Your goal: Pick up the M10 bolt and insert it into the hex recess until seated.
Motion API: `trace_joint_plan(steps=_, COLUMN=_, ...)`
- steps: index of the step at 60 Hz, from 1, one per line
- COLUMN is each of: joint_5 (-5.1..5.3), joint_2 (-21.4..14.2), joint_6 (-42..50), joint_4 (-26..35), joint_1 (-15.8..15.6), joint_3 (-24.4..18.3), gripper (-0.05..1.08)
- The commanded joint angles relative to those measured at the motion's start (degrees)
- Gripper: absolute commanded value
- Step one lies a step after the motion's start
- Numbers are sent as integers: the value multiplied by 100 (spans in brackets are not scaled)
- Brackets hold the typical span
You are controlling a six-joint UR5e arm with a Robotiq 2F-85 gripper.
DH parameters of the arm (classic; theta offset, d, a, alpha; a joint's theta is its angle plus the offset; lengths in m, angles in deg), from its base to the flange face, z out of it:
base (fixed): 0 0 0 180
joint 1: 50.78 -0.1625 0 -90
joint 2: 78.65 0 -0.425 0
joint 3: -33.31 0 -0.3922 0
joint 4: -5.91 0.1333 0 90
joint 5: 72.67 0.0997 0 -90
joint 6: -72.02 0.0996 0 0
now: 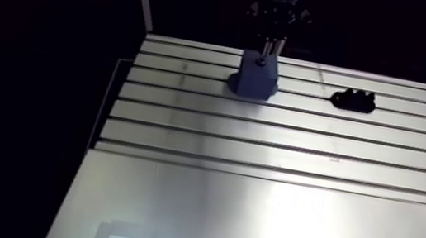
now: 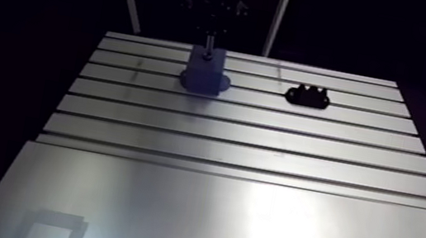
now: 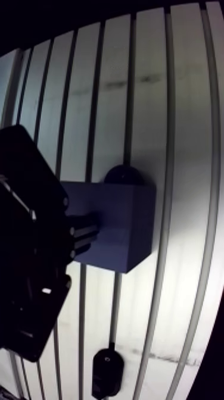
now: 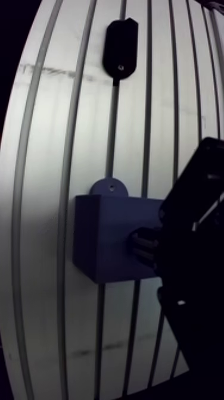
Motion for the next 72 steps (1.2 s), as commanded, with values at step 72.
trace_joint_plan(steps=72, joint_5=-10, joint_2=29, joint_6=-70, joint_4=0, joint_1=3, joint_3=104, gripper=108)
